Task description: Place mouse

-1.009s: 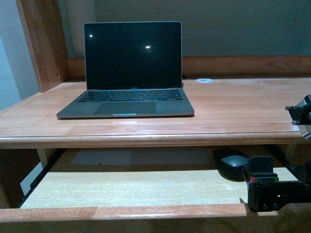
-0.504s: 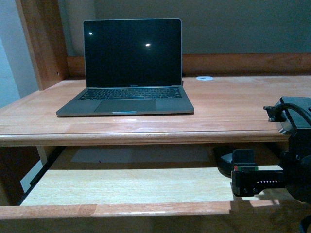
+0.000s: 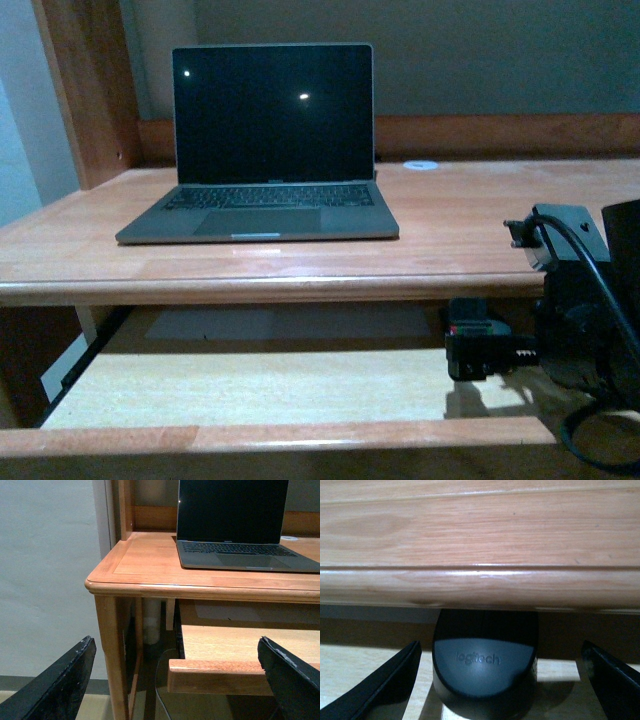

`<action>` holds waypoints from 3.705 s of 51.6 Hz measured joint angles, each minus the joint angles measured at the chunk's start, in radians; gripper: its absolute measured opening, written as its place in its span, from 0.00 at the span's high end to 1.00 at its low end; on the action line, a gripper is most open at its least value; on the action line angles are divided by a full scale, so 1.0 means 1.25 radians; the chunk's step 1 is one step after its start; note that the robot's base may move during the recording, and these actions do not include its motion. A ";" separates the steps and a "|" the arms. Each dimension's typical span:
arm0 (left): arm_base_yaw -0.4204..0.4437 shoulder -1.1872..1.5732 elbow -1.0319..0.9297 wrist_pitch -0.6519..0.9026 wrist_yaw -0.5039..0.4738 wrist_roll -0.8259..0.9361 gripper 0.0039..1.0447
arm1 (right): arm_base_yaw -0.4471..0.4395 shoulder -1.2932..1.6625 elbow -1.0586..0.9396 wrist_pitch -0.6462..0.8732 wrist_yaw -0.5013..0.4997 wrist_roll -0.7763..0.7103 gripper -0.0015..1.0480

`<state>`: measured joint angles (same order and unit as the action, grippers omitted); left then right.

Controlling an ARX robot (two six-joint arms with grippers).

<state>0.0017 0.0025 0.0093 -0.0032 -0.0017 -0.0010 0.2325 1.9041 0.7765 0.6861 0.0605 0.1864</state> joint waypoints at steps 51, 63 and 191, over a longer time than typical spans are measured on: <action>0.000 0.000 0.000 0.000 0.000 0.000 0.06 | 0.042 -0.043 -0.065 0.032 0.039 -0.025 0.39; 0.000 0.000 0.000 0.000 0.000 0.000 0.06 | 0.067 -0.289 -0.221 0.014 0.039 -0.049 0.39; -0.001 0.000 0.000 0.000 0.000 0.000 0.06 | -0.140 -0.065 -0.081 0.359 0.003 -0.124 0.60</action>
<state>0.0010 0.0025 0.0097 -0.0032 -0.0017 -0.0013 0.0574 1.8229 0.6750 1.1347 0.0643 0.0311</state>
